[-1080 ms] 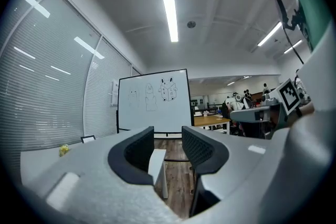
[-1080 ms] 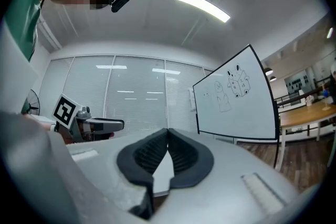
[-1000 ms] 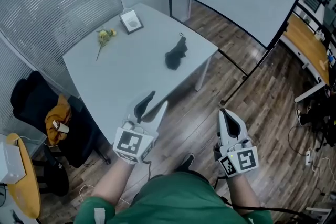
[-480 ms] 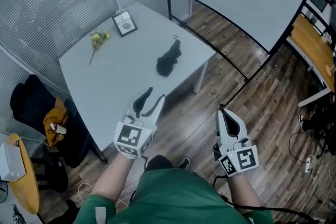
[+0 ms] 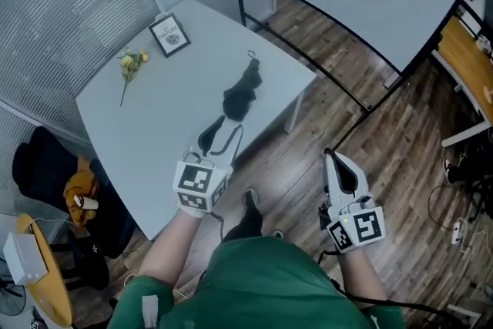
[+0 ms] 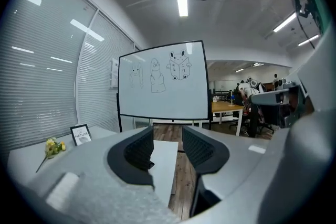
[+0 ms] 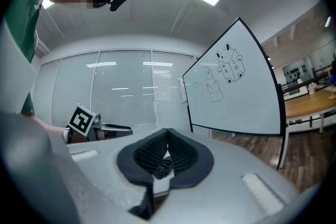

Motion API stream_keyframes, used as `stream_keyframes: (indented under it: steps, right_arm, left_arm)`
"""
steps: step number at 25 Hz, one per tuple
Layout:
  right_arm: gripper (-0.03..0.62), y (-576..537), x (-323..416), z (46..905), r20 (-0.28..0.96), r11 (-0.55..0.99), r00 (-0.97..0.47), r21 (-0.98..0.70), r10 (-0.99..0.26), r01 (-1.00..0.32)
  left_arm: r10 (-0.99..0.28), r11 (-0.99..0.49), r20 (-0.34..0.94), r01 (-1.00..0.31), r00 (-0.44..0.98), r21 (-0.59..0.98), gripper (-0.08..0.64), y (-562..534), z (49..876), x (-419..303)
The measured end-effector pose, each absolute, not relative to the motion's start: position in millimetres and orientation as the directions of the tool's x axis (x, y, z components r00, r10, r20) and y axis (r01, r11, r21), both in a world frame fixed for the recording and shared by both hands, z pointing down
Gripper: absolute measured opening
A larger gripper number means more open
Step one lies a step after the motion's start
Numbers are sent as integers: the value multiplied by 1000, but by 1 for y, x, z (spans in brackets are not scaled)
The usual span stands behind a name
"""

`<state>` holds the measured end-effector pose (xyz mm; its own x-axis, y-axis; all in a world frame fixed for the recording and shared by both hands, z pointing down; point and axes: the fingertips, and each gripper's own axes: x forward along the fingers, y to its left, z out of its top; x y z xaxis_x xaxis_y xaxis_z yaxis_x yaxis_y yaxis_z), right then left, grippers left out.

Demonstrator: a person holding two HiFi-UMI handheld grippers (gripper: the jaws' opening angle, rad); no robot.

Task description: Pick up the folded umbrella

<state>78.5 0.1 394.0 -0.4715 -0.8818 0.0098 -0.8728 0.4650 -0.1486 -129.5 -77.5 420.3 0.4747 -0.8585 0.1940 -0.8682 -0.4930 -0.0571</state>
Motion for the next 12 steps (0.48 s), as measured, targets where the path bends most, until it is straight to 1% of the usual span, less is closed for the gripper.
stream_keyframes:
  steps: [4, 8, 12]
  right_arm:
    - [3, -43, 71, 396, 28, 442, -451, -151, -892, -884]
    - [3, -85, 55, 400, 41, 417, -432, -188, -901, -889]
    - [3, -112, 36, 409, 64, 407, -426, -192, -903, -893]
  left_arm:
    - [-829, -527, 242, -849, 504, -37, 189, -130, 440, -132]
    - [-789, -556, 308, -831, 531, 8, 201, -178, 463, -139]
    - [-748, -578, 371, -815, 551, 46, 224, -213, 485, -148]
